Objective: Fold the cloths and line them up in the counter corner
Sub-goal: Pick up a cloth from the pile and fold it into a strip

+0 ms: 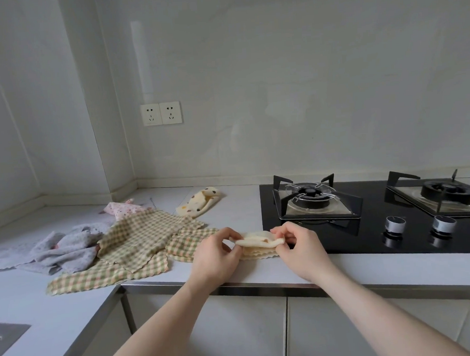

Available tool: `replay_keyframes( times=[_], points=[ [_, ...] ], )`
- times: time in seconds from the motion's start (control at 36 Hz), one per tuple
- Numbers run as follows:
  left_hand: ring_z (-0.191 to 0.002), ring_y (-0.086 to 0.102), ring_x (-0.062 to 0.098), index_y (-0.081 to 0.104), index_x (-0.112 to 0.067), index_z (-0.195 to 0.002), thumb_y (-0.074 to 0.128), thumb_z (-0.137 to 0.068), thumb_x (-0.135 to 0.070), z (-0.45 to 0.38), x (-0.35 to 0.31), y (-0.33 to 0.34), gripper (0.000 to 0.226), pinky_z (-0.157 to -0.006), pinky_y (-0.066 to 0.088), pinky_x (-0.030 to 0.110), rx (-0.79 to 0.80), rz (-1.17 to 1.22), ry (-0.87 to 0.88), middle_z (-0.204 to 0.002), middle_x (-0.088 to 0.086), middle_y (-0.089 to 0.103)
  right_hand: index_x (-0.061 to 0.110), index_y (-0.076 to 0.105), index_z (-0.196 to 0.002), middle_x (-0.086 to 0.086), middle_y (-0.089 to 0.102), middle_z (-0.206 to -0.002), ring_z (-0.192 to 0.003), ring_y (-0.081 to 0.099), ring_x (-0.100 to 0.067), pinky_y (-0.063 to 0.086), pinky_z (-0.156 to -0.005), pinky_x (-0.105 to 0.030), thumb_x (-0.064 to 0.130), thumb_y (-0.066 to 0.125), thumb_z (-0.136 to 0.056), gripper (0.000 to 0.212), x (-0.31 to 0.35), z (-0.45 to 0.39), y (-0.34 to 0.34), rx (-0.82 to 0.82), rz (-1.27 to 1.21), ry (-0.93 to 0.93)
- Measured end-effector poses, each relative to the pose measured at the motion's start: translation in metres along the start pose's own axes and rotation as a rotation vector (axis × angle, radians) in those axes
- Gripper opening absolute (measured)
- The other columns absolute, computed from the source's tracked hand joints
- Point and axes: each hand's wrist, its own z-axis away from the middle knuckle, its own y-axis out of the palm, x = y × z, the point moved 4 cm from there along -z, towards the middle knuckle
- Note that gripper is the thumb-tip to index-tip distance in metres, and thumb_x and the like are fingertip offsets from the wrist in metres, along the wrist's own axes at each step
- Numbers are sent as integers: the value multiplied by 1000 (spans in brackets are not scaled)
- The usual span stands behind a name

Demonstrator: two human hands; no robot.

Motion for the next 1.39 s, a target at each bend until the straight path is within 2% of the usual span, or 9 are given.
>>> replay_keyframes(
  times=[0.25, 0.39, 0.5, 0.72, 0.83, 0.97, 1.08, 1.28, 1.39],
  points=[
    [-94, 57, 8, 75, -34, -80, 54, -76, -48, -1, 0, 2, 26, -81, 44, 26, 14, -37, -83, -106, -14, 54, 20, 61, -71, 18, 67, -108, -109, 51, -16, 42, -92, -32, 28, 58, -91, 22, -3, -6, 4, -1, 213, 53],
    [-86, 60, 5, 65, -30, -72, 64, -83, -56, -2, 1, 1, 28, -77, 42, 24, -17, -35, -84, -104, -14, 53, 23, 61, -73, 14, 68, -95, -99, 57, -16, 43, -90, -36, 43, 63, -89, 25, -5, -7, 5, -17, 302, 70],
    [-94, 56, 7, 56, -27, -95, 66, -86, -57, -2, 3, 1, 32, -79, 40, 25, -8, -68, -83, -111, -11, 51, 28, 54, -79, 16, 67, -97, -102, 55, -13, 36, -86, -33, 49, 65, -88, 25, -5, -7, 5, -7, 325, 74],
    [-128, 46, 14, 37, -35, -141, 52, -95, -50, -6, 4, 7, 50, -113, 32, 40, 164, -157, -61, -139, -11, 51, 34, 47, -123, 21, 56, -105, -113, 50, -11, 27, -91, -29, 43, 68, -88, 42, -6, -7, 5, 28, 305, 74],
    [-111, 52, 10, 41, -40, -136, 54, -95, -48, -6, 9, 8, 44, -103, 39, 37, 160, -136, -30, -111, -18, 55, 42, 54, -114, 31, 49, -96, -104, 44, -4, 33, -96, -28, 39, 68, -88, 30, -4, -7, 6, 104, 318, 54],
    [-93, 55, 4, 55, -41, -107, 62, -87, -45, -7, 14, 6, 22, -85, 47, 32, 130, -17, -29, -94, -20, 61, 40, 60, -103, 32, 53, -92, -106, 34, 18, 35, -93, -25, 34, 71, -86, 21, -5, -5, 5, 135, 242, 85],
    [-83, 55, 7, 58, -36, -94, 65, -81, -47, -9, 14, 5, 19, -76, 45, 30, 147, 90, -78, -84, -14, 60, 43, 61, -98, 47, 44, -111, -109, 37, 17, 33, -88, -15, 29, 73, -83, 24, -10, -6, 6, 147, 190, 120],
    [-64, 46, 5, 54, -28, -83, 67, -80, -42, -21, 4, -6, 19, -63, 37, 25, 313, 218, -360, -63, -18, 52, 45, 65, -94, 18, 67, -96, -101, 57, -2, 45, -84, -21, 33, 78, -75, 26, 4, -16, -7, 162, 80, 363],
    [-70, 59, 6, 50, -19, -100, 71, -87, -16, -29, -30, -29, 25, -65, 51, 26, 360, 399, -606, -86, -6, 65, 40, 67, -92, 16, 72, -93, -92, 66, 0, 49, -77, -19, 20, 80, -81, 26, 43, -34, -29, 278, -17, 532]
  ],
)
